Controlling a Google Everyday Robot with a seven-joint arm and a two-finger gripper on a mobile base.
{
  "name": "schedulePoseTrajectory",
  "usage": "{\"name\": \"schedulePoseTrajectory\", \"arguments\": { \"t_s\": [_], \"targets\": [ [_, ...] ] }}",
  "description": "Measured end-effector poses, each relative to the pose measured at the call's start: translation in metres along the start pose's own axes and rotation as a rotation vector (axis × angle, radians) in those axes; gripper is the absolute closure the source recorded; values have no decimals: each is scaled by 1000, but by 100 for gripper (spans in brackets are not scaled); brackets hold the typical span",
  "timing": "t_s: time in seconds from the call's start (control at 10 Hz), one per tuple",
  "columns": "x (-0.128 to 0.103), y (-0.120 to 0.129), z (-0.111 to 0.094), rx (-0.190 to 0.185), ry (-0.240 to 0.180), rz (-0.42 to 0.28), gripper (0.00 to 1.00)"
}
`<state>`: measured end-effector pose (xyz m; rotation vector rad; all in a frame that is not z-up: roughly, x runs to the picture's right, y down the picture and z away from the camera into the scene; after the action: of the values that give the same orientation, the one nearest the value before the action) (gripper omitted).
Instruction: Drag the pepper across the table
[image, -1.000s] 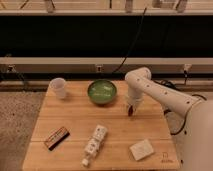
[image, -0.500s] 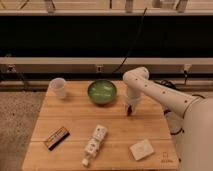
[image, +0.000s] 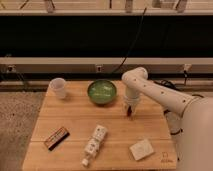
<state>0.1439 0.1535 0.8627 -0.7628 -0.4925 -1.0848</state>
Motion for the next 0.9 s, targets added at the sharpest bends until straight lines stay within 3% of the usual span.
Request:
{"name": "schedulePoseTrajectory", "arguments": {
  "t_s": [0.9],
  "targets": [
    [-30,-24,8,-31,-25,-98,100]
  ]
}}
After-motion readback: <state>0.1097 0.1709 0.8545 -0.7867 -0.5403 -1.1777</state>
